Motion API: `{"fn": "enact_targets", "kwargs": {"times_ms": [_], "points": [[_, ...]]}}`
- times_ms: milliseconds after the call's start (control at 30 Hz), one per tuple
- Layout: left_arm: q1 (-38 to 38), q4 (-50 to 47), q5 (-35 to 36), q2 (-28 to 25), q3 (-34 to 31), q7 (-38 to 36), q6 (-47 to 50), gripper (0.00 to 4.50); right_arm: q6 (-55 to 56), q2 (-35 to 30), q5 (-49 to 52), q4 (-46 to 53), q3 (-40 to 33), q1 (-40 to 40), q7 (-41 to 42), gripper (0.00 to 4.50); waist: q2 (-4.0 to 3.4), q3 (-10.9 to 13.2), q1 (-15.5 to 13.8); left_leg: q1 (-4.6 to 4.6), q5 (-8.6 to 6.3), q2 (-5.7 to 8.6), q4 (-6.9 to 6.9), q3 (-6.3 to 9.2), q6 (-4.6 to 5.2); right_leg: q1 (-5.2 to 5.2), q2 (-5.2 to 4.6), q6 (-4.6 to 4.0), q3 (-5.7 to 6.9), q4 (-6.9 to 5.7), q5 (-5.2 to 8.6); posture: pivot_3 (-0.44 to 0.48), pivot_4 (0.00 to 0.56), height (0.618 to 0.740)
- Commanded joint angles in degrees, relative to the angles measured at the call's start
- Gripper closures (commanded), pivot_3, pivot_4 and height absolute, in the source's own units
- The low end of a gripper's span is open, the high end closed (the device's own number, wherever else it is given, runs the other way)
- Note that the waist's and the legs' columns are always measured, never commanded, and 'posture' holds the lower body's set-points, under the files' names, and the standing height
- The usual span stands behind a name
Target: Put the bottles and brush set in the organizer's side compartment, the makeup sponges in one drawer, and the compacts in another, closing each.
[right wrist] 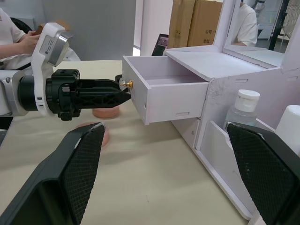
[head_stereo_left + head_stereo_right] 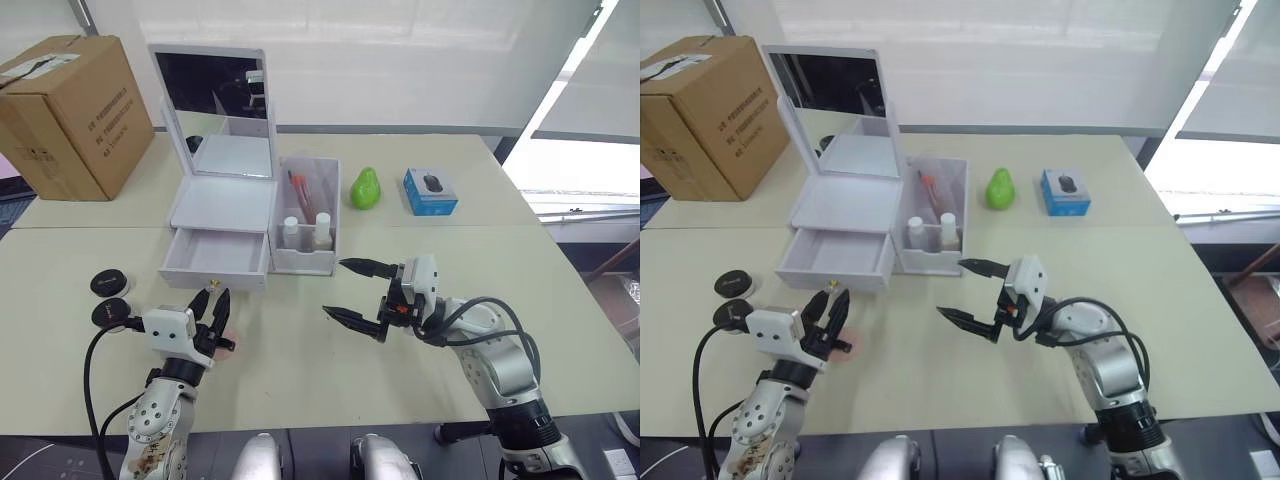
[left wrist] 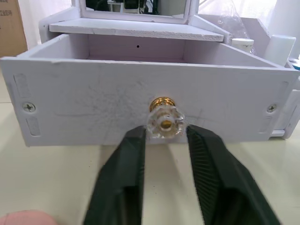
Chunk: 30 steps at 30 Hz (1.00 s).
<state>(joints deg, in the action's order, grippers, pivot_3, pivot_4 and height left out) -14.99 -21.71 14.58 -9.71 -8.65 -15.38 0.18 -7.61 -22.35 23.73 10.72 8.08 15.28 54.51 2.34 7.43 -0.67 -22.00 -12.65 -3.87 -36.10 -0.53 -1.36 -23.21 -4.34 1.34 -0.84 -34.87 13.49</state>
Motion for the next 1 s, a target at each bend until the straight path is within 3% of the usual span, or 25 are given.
{"fn": "enact_targets", "kwargs": {"times_ms": [33, 167, 200, 367, 467, 567, 767, 833, 1000], "points": [[-0.7, -3.4, 2.1, -1.2, -1.8, -0.8, 0.2, 1.39, 1.8, 0.1, 0.2, 0.9, -1.0, 0.2, 0.0, 0.0, 0.0, 0.0, 0.0, 0.0, 0.0, 0.0, 0.0, 0.0, 0.0, 0.0, 0.01, -0.01, 0.0, 0.0, 0.01, 0.0, 0.15, 0.728], [-3.3, -6.9, 7.8, -3.5, -4.4, -3.7, 2.3, 0.1, 1.5, -0.4, 0.5, 1.4, -1.8, -0.2, -0.3, 0.0, -0.01, 0.0, 0.0, 0.01, 0.0, -0.01, 0.0, 0.0, 0.0, -0.02, -0.01, -0.02, 0.0, 0.0, 0.01, 0.0, 0.15, 0.728], [-4.9, -7.7, 9.2, -5.0, -5.6, -5.5, 2.7, 0.02, 1.4, -0.7, 0.7, 1.7, -2.2, -0.4, -0.3, 0.0, -0.01, 0.0, 0.0, 0.0, 0.0, -0.01, 0.0, -0.01, 0.0, -0.03, -0.02, -0.02, 0.0, 0.0, 0.01, 0.0, 0.15, 0.728], [-10.3, -3.3, 18.6, -15.2, -18.3, -15.4, 5.0, 0.02, 0.3, -2.7, 2.3, 3.2, -5.8, -3.2, -0.9, 0.0, -0.19, 0.1, 0.0, 0.04, -0.01, -0.03, 0.08, -0.01, -0.01, -0.11, -0.02, -0.09, 0.01, 0.01, 0.06, 0.0, 0.15, 0.728], [-11.4, 9.0, 22.0, -25.5, -27.8, -25.1, 7.3, 0.02, 0.4, -5.1, 2.9, 2.5, -10.1, -5.7, -1.7, 0.0, -0.19, 0.2, -0.1, 0.0, -0.07, -0.04, 0.17, -0.02, -0.11, -0.53, -0.05, -0.11, 0.07, -0.03, 0.08, 0.0, 0.15, 0.728], [-11.0, 23.3, 21.1, -34.5, -33.2, -33.4, 7.3, 0.02, 0.6, -7.6, 3.0, 2.2, -13.7, -8.1, -2.1, 0.0, -0.14, 0.3, 0.0, -0.04, -0.06, -0.02, 0.15, -0.06, -0.1, -0.63, -0.07, -0.12, 0.06, -0.05, 0.09, 0.0, 0.15, 0.728], [-6.3, 45.3, 17.5, -45.3, -37.6, -42.3, 3.6, 0.02, 3.1, -13.8, 2.3, -1.0, -21.1, -13.7, 0.2, 0.0, -0.11, 0.3, -0.2, -0.1, -0.26, -0.09, 0.24, -0.34, -0.44, -0.81, -0.2, -0.12, 0.06, 0.0, 0.09, 0.0, 0.15, 0.728], [-4.9, 51.4, 15.6, -48.8, -38.4, -43.8, 1.6, 0.02, 6.5, -17.0, 0.9, -7.2, -25.0, -16.6, 2.2, 0.0, -0.06, 0.3, -0.3, -0.11, -0.27, -0.11, 0.27, -0.45, -0.46, -0.83, -0.25, -0.12, 0.07, -0.01, 0.09, 0.0, 0.15, 0.728], [-2.5, 57.8, 13.5, -51.7, -38.2, -46.5, -1.9, 0.02, 11.0, -18.8, 0.3, -14.5, -27.7, -18.2, 4.1, 0.0, 0.0, 0.2, 0.0, 0.01, -0.3, -0.12, 0.49, -0.84, -0.5, -0.92, -0.52, -0.12, 0.09, -0.03, 0.08, 0.0, 0.15, 0.728]]}}
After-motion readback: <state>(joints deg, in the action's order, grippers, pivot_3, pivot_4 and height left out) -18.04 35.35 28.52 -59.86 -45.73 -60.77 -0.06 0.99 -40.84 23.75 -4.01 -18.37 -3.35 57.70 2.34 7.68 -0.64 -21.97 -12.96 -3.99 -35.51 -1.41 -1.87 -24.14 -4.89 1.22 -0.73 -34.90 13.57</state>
